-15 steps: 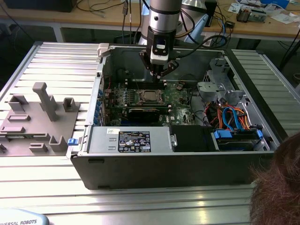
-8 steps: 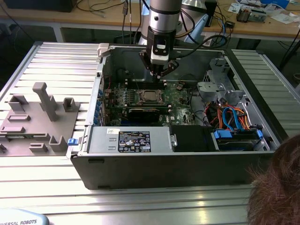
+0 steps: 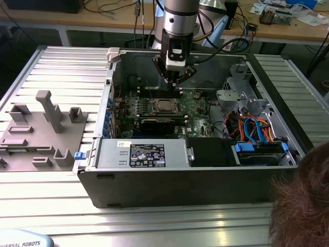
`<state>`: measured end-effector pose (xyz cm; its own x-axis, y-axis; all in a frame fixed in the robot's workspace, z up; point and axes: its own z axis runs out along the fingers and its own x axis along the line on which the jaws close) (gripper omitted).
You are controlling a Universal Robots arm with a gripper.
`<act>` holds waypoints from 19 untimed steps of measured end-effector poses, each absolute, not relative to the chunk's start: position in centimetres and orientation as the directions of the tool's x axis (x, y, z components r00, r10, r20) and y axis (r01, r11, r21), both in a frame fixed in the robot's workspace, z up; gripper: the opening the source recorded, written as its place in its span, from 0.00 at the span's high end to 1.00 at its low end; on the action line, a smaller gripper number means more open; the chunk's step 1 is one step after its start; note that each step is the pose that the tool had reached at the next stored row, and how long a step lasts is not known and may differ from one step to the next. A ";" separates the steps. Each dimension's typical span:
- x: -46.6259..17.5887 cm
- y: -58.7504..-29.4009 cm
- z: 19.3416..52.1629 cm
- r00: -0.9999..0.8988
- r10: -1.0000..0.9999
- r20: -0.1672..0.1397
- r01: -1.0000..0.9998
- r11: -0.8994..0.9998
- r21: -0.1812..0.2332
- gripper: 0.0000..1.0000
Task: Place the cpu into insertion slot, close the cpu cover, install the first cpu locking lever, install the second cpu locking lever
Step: 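Install the first cpu locking lever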
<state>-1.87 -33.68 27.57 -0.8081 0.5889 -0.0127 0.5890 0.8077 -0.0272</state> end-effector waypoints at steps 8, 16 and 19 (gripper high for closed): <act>-1.9 -33.7 27.6 -0.813 0.583 -0.013 0.583 0.812 -0.027 0.89; -1.9 -33.7 27.6 -0.816 0.578 -0.013 0.578 0.815 -0.027 0.89; -1.9 -33.7 27.6 -0.816 0.577 -0.013 0.577 0.816 -0.027 0.89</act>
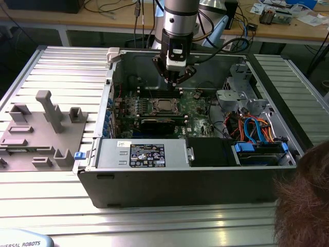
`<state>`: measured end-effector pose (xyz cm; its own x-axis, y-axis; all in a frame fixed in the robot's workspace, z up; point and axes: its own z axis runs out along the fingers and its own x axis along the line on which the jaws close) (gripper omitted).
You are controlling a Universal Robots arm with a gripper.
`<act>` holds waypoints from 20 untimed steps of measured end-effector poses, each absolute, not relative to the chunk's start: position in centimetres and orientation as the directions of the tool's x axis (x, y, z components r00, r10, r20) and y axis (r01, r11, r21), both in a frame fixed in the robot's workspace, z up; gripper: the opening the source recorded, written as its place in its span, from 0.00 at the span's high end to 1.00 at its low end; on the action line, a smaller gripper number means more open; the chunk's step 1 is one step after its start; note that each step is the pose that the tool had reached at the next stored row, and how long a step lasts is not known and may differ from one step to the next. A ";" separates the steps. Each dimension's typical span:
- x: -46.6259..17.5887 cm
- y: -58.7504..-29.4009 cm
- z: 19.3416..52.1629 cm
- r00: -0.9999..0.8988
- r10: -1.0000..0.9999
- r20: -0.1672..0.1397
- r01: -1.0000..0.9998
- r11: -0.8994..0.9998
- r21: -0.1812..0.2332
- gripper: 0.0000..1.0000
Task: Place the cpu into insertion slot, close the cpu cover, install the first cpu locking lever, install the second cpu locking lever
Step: 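Install the first cpu locking lever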
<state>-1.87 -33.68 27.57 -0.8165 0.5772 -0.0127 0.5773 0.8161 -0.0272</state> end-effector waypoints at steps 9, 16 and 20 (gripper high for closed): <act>-1.9 -33.7 27.6 -0.821 0.571 -0.013 0.571 0.821 -0.027 0.89; -1.9 -33.7 27.6 -0.824 0.566 -0.013 0.566 0.824 -0.027 0.89; -1.9 -33.7 27.6 -0.827 0.562 -0.013 0.563 0.826 -0.027 0.89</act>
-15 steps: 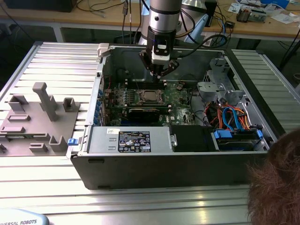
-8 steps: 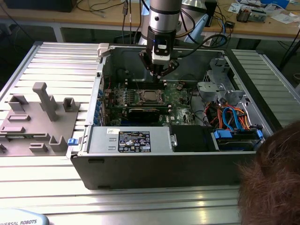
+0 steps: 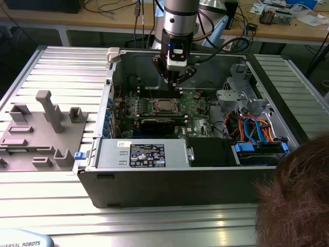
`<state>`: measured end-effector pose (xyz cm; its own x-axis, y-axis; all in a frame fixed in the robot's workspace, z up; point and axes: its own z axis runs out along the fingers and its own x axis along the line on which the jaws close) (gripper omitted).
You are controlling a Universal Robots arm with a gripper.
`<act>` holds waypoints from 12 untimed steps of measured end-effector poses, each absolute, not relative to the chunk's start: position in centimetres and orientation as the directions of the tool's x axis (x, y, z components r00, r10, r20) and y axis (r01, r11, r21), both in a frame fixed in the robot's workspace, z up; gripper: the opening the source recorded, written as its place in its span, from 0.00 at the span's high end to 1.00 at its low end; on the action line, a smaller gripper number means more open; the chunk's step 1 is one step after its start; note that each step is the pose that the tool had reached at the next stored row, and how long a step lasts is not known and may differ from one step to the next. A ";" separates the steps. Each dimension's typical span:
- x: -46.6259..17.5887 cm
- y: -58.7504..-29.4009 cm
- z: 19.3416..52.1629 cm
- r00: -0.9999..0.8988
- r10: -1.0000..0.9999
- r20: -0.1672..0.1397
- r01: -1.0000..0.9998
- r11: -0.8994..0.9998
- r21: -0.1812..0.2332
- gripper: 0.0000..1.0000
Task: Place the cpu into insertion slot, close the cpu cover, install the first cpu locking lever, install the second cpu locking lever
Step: 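Install the first cpu locking lever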
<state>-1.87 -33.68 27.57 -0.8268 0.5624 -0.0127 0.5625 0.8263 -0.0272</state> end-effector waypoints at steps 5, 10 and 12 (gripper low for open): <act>-1.9 -33.7 27.6 -0.832 0.555 -0.013 0.555 0.831 -0.027 0.89; -1.9 -33.7 27.6 -0.836 0.549 -0.013 0.549 0.836 -0.027 0.89; -1.9 -33.7 27.6 -0.837 0.546 -0.013 0.547 0.837 -0.027 0.89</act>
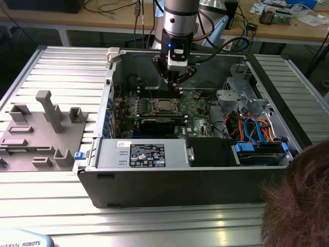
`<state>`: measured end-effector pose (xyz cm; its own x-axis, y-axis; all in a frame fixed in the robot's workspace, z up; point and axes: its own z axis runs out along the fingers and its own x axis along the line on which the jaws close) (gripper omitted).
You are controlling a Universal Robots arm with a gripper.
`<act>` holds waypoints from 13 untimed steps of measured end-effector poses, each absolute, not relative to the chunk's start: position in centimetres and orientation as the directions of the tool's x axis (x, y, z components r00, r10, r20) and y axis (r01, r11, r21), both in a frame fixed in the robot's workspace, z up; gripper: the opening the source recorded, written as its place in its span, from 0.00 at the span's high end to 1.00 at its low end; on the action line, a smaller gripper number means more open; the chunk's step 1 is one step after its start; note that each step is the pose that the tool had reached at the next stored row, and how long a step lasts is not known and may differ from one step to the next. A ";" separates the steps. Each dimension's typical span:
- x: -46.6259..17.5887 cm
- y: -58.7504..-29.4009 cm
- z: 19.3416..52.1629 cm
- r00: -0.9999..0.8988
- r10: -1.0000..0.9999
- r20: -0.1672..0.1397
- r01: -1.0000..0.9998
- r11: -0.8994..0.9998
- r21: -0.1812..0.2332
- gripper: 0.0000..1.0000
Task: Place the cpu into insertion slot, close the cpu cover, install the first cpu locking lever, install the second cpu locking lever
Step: 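Install the first cpu locking lever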
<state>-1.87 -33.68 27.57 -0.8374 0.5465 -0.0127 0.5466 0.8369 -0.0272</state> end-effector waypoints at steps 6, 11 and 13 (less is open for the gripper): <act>-1.9 -33.7 27.6 -0.841 0.540 -0.013 0.540 0.841 -0.027 0.89; -1.9 -33.7 27.6 -0.844 0.536 -0.013 0.537 0.843 -0.027 0.89; -1.9 -33.7 27.6 -0.844 0.536 -0.013 0.536 0.844 -0.027 0.89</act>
<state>-1.87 -33.68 27.57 -0.8443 0.5357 -0.0127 0.5358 0.8439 -0.0273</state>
